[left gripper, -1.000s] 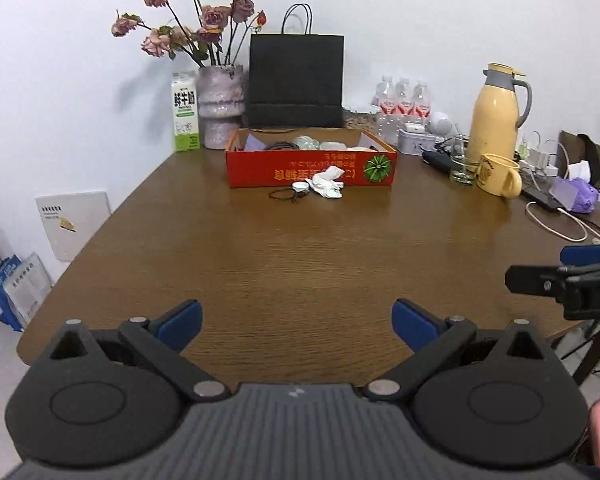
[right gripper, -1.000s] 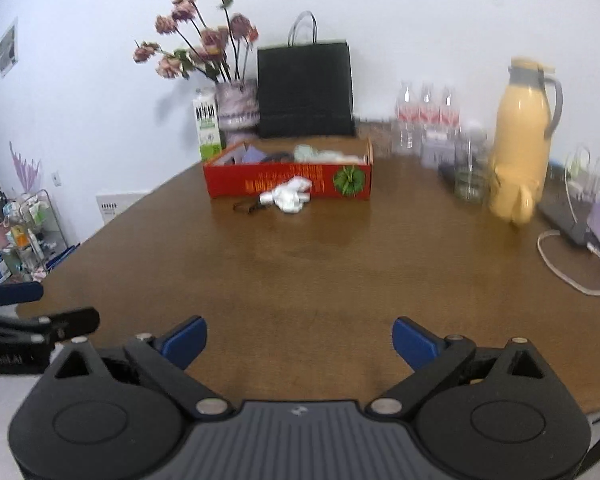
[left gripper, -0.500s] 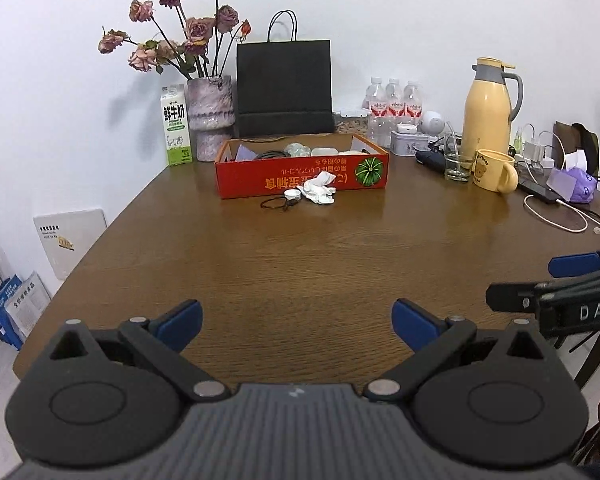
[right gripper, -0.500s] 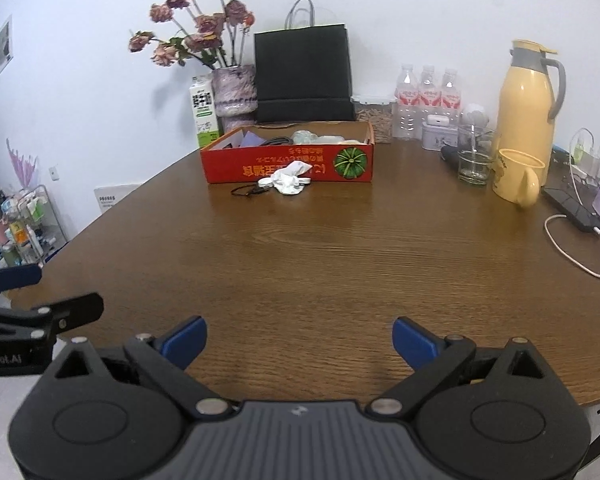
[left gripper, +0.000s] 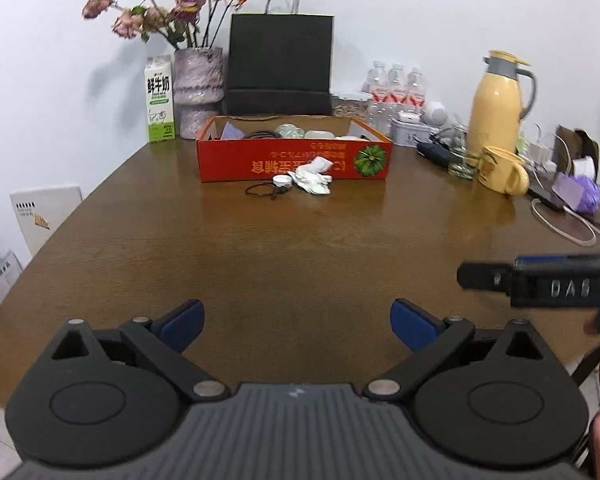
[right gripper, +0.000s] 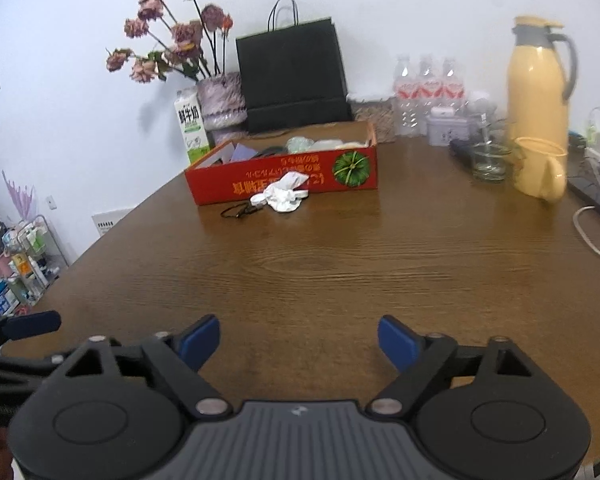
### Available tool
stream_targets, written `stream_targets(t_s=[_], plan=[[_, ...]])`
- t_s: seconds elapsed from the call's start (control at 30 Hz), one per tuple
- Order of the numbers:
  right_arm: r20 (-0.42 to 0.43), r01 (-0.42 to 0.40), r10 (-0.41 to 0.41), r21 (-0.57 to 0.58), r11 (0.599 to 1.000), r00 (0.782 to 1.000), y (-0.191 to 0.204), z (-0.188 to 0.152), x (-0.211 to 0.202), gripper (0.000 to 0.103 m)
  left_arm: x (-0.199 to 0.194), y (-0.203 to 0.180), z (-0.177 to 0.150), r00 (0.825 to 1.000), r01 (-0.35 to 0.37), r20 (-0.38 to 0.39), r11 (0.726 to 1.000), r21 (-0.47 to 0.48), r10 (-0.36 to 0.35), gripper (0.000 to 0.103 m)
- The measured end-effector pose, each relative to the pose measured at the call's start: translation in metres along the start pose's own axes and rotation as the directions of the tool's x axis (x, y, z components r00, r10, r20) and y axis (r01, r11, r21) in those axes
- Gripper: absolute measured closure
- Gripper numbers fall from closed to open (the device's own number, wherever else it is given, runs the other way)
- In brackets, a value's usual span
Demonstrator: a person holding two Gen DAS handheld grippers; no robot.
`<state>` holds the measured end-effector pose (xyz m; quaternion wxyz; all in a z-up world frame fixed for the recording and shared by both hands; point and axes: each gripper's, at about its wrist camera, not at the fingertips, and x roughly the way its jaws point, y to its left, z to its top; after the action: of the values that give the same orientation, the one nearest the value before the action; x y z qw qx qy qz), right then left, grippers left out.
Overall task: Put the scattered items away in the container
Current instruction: 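Grasp the small black USB cable with the left tool while the right tool grasps the white tissue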
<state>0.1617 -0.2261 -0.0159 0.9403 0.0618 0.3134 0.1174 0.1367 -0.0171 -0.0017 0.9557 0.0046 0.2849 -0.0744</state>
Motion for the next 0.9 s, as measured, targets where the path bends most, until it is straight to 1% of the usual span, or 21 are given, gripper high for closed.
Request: stream_targets(t_s=[0.07,0.13,0.2,0.23,0.27,0.33,0.4,0.53,0.57,0.6,0.7,0.73,0.77,0.8,0.83,0.87,0.9], plan=[[-0.006,0.001,-0.001,-0.010,1.000,1.000,-0.002,0.010,0.017,0.029,0.017,0.006,0.012,1.000,-0.010,0.008,1.000,-0.001,0.010,0.016],[0.009,0.006,-0.006,-0.005,1.000,1.000,-0.006,0.024,0.036,0.034,0.039,0.012,0.024,1.000,-0.023,0.015,1.000,0.019,0.022,0.022],[0.023,0.013,-0.013,0.009,1.000,1.000,-0.013,0.039,0.056,0.041,0.066,0.015,0.040,0.999,-0.044,0.009,0.998,0.047,0.044,0.027],[0.029,0.012,-0.013,0.015,1.000,1.000,-0.015,0.049,0.067,0.044,0.079,0.018,0.048,0.999,-0.045,0.008,0.998,0.054,0.045,0.031],[0.033,0.011,-0.012,0.018,1.000,0.999,-0.017,0.059,0.078,0.047,0.092,0.020,0.056,0.999,-0.031,0.018,0.998,0.061,0.030,0.032],[0.044,0.007,-0.007,0.008,1.000,0.999,-0.017,0.079,0.099,0.048,0.117,0.023,0.072,1.000,-0.015,0.024,0.997,0.075,0.013,0.035],[0.053,-0.005,0.006,-0.016,1.000,0.999,-0.016,0.097,0.122,0.049,0.149,0.024,0.089,0.999,0.028,0.015,0.993,0.116,-0.030,0.035],[-0.002,-0.034,0.034,-0.061,0.998,0.999,-0.010,0.125,0.180,0.048,0.213,0.025,0.107,0.996,0.087,-0.038,0.987,0.136,-0.083,0.034],[-0.016,-0.034,0.033,-0.064,0.997,0.999,-0.009,0.128,0.192,0.049,0.226,0.023,0.109,0.994,0.098,-0.061,0.985,0.145,-0.090,0.035],[-0.035,-0.036,0.034,-0.073,0.997,0.999,-0.008,0.133,0.207,0.049,0.240,0.023,0.113,0.994,0.088,-0.080,0.985,0.150,-0.077,0.035],[-0.056,-0.059,0.056,-0.065,0.996,0.997,-0.008,0.146,0.238,0.051,0.266,0.022,0.119,0.992,0.089,-0.102,0.975,0.205,-0.069,0.035],[-0.059,-0.072,0.068,-0.059,0.996,0.996,-0.007,0.150,0.246,0.051,0.273,0.021,0.119,0.991,0.095,-0.111,0.970,0.224,-0.072,0.035],[-0.058,-0.085,0.082,-0.053,0.995,0.995,-0.006,0.153,0.252,0.052,0.275,0.024,0.119,0.991,0.110,-0.104,0.968,0.226,-0.088,0.037],[-0.057,-0.098,0.095,-0.047,0.994,0.994,-0.005,0.155,0.257,0.052,0.276,0.028,0.119,0.987,0.136,-0.109,0.967,0.215,-0.115,0.042],[-0.061,-0.113,0.110,-0.046,0.993,0.992,-0.003,0.156,0.263,0.052,0.276,0.034,0.120,0.980,0.177,-0.123,0.967,0.185,-0.156,0.056],[-0.071,-0.128,0.125,-0.047,0.991,0.990,-0.001,0.156,0.268,0.052,0.276,0.038,0.120,0.978,0.186,-0.122,0.969,0.163,-0.167,0.072],[-0.083,-0.142,0.138,-0.045,0.989,0.987,0.002,0.155,0.274,0.053,0.275,0.038,0.119,0.984,0.158,-0.109,0.972,0.176,-0.141,0.081]])
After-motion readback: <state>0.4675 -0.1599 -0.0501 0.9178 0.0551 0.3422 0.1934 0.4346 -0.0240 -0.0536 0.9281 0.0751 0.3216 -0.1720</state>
